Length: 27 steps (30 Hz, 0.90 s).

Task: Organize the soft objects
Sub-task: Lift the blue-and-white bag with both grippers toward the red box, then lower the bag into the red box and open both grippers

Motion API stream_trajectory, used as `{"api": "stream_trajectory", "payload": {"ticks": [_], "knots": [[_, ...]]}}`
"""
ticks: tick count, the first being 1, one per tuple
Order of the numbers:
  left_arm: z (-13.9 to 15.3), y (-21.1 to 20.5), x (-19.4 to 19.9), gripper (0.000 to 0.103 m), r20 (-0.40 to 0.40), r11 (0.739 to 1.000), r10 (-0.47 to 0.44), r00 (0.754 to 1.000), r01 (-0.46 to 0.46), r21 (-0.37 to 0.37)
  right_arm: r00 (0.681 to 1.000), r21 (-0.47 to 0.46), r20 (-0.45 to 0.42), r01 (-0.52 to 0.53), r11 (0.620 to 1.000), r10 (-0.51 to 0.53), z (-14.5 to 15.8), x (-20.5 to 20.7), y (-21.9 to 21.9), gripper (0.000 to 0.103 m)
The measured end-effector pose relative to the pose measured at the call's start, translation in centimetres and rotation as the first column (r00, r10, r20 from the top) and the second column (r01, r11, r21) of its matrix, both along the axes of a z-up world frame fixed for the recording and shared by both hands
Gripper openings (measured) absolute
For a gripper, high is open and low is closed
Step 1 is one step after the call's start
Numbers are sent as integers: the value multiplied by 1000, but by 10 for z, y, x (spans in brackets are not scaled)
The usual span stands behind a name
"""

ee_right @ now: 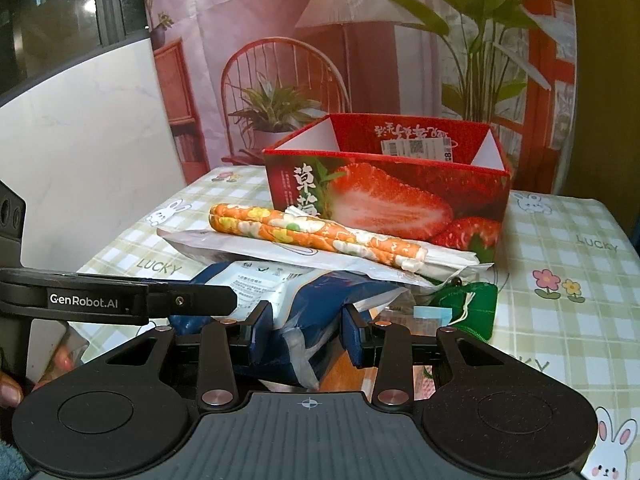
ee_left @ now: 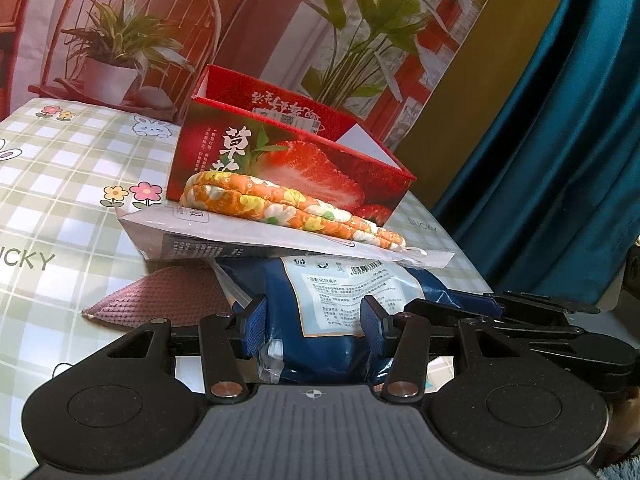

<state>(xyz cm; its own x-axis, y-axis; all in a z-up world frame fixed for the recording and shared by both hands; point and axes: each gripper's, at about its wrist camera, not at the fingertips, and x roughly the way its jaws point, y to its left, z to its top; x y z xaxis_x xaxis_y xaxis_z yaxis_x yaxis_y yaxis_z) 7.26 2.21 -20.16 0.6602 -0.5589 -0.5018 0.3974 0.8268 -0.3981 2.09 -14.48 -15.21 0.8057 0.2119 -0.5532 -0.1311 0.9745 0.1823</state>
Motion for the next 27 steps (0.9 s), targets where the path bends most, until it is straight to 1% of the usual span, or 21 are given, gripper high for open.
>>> {"api": "stream_trajectory", "payload": {"ticks": [3, 5, 11, 14, 19, 22, 25, 27], "knots": [[6, 0, -2, 52, 14, 1000, -2, 1000, 2, 1, 1000, -3, 9, -3, 1000, 3, 2, -2, 1, 36], [15, 0, -7, 52, 51, 1000, -9, 999, 9, 0, 1000, -2, 22, -4, 1000, 4, 6, -3, 1, 36], [51, 4, -19, 52, 146, 998, -18, 989, 27, -56, 989, -25, 148, 3, 1000, 0, 38, -20, -3, 36], [70, 4, -25, 52, 207, 997, -18, 978, 33, -72, 979, -30, 203, 5, 1000, 2, 53, -27, -5, 36], [104, -2, -31, 52, 315, 997, -14, 949, 38, -72, 960, -46, 280, 2, 999, 10, 77, -31, -9, 36], [119, -8, -27, 53, 347, 998, -14, 938, 35, -56, 949, -59, 313, -4, 998, 22, 89, -27, -11, 36], [127, -16, -10, 53, 361, 999, -9, 932, 28, -47, 941, -73, 337, -6, 997, 30, 100, -14, -14, 36], [131, -22, 7, 53, 358, 999, -7, 934, 21, -36, 935, -96, 351, -8, 995, 42, 106, -3, -17, 36]]}}
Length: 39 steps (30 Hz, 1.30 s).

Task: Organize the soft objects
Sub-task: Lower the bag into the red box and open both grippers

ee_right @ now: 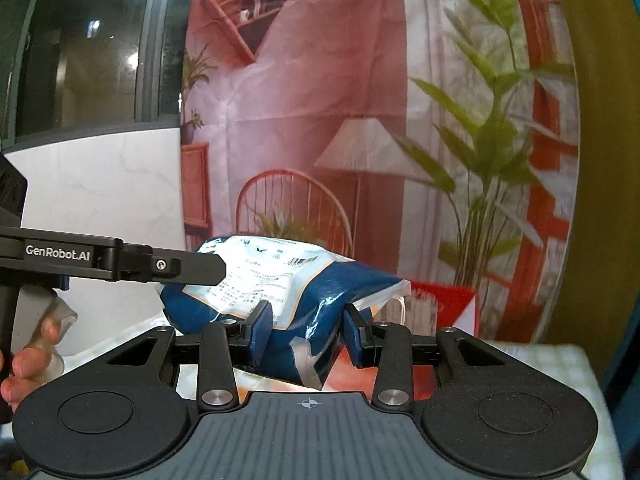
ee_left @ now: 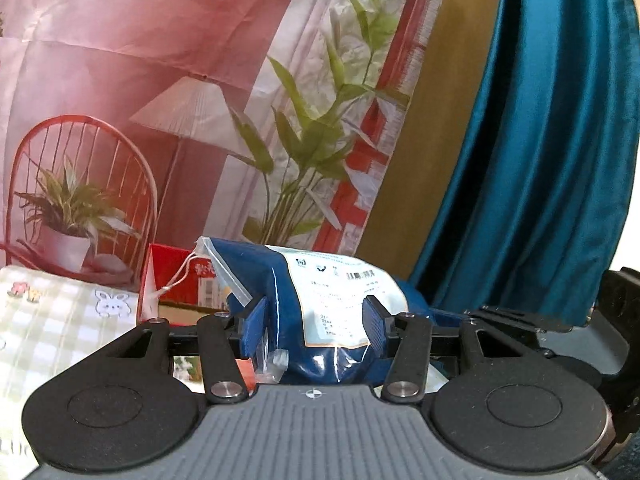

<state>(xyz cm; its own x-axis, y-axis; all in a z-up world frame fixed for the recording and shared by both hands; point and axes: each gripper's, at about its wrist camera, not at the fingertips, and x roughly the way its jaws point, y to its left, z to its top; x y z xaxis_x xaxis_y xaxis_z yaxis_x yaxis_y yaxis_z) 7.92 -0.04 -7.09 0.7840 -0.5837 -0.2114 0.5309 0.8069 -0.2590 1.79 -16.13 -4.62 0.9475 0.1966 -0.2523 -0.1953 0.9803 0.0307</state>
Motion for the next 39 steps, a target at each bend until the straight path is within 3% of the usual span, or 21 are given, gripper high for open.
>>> {"api": "stream_trajectory", "payload": {"ticks": [10, 15, 22, 31, 39], "knots": [[7, -39, 79, 53, -32, 998, 51, 998, -49, 37, 999, -31, -40, -7, 999, 6, 1, 104, -36, 36], [-6, -52, 125, 53, -84, 996, 67, 994, -61, 71, 997, -61, -84, -6, 998, 0, -18, 155, -52, 36], [-35, -67, 185, 53, -211, 992, 77, 975, -54, 110, 981, -32, -191, 13, 999, -19, -54, 217, -76, 36], [-65, -84, 219, 53, -337, 990, 64, 939, -17, 141, 940, 74, -338, 81, 994, -51, -93, 258, -108, 36], [-75, -87, 218, 53, -369, 985, 65, 927, 1, 175, 917, 97, -394, 112, 989, -65, -101, 258, -118, 36]]}}
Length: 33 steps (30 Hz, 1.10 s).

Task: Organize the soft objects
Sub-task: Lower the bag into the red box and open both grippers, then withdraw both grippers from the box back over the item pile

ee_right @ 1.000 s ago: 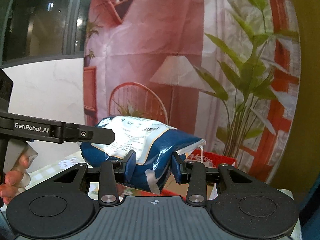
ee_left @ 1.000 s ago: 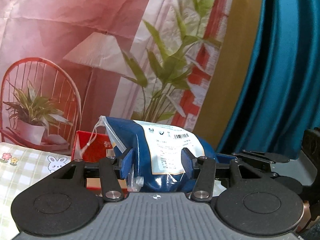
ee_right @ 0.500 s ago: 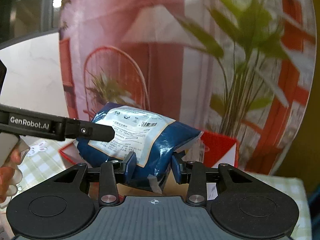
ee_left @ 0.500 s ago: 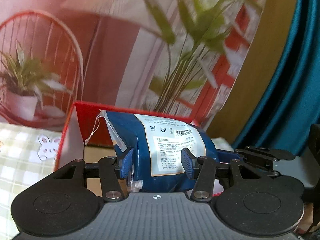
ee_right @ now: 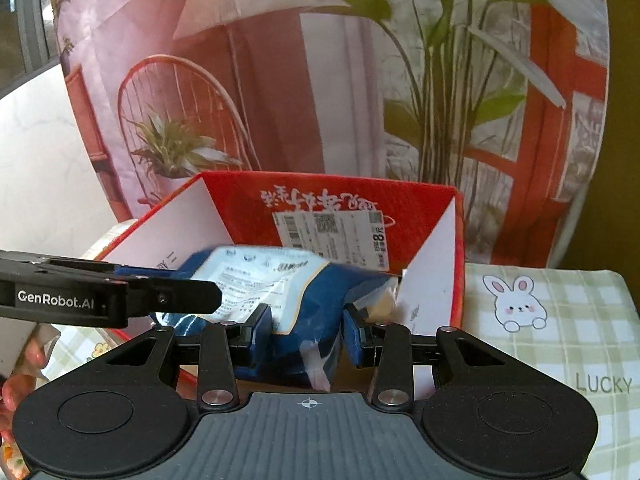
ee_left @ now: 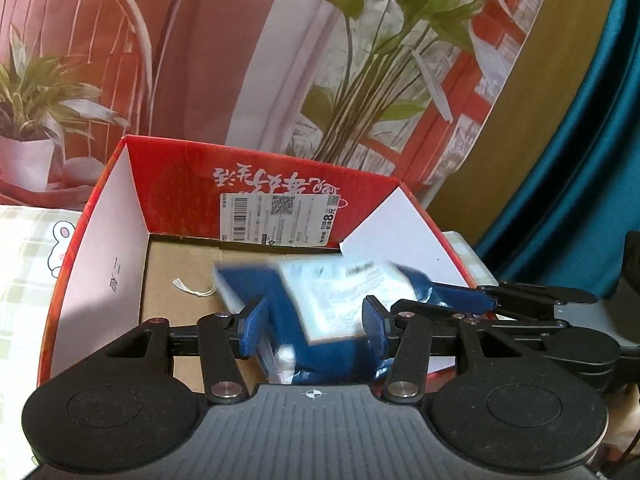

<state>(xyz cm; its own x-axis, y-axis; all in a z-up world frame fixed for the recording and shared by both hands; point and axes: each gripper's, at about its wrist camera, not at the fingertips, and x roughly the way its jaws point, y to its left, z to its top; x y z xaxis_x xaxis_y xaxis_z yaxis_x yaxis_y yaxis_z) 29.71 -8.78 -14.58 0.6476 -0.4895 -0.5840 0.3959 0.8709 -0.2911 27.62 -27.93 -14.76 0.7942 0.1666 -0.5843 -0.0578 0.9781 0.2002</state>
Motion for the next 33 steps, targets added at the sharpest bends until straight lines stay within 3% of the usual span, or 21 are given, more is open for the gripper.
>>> {"api": "stream_trajectory", "payload": {"ticks": [10, 23, 30, 33], "knots": [[22, 15, -31, 55, 47, 999, 25, 999, -26, 35, 999, -20, 18, 42, 999, -42, 14, -28, 2, 40], [47, 54, -143, 55, 134, 997, 36, 990, -45, 62, 985, 24, 166, 44, 999, -47, 50, -137, 28, 40], [31, 82, -203, 55, 119, 998, 36, 992, -43, 53, 978, -10, 203, 41, 999, -38, 48, -204, 54, 62], [20, 91, -224, 55, 105, 997, 52, 993, -57, 51, 984, -28, 177, 33, 999, -27, 40, -228, 64, 64]]}}
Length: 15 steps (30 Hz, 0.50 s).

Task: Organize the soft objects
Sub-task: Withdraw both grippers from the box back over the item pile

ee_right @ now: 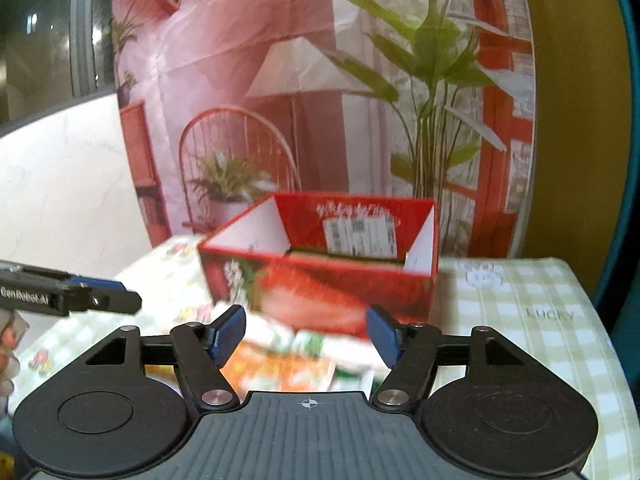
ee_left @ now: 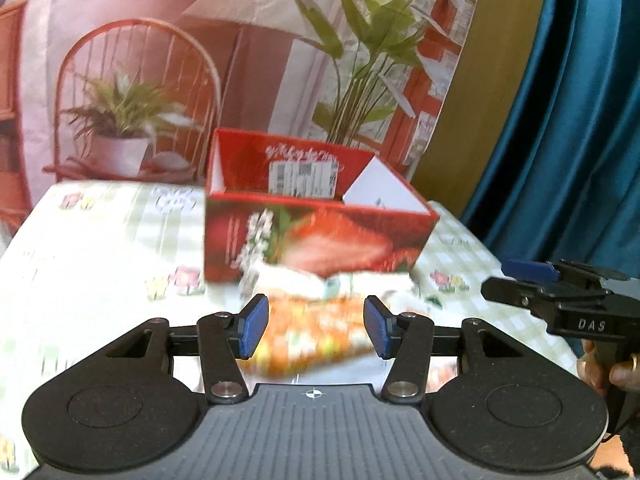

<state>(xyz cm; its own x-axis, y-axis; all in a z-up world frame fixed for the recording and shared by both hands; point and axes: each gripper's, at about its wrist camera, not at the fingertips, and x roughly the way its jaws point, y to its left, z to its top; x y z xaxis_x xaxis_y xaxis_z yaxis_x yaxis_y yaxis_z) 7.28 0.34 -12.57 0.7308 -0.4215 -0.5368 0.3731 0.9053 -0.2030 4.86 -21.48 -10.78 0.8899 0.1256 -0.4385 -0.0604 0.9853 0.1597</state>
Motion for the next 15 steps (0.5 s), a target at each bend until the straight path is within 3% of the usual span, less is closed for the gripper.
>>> {"api": "stream_trajectory", "payload": {"ticks": [11, 15], "knots": [[-44, 7, -40, 55, -58, 998, 12, 998, -9, 61, 981, -68, -191, -23, 997, 9, -58, -57, 25, 64], [-53, 8, -41, 55, -99, 998, 17, 995, -11, 57, 962, -66, -272, -33, 997, 14, -74, -60, 27, 58]]}}
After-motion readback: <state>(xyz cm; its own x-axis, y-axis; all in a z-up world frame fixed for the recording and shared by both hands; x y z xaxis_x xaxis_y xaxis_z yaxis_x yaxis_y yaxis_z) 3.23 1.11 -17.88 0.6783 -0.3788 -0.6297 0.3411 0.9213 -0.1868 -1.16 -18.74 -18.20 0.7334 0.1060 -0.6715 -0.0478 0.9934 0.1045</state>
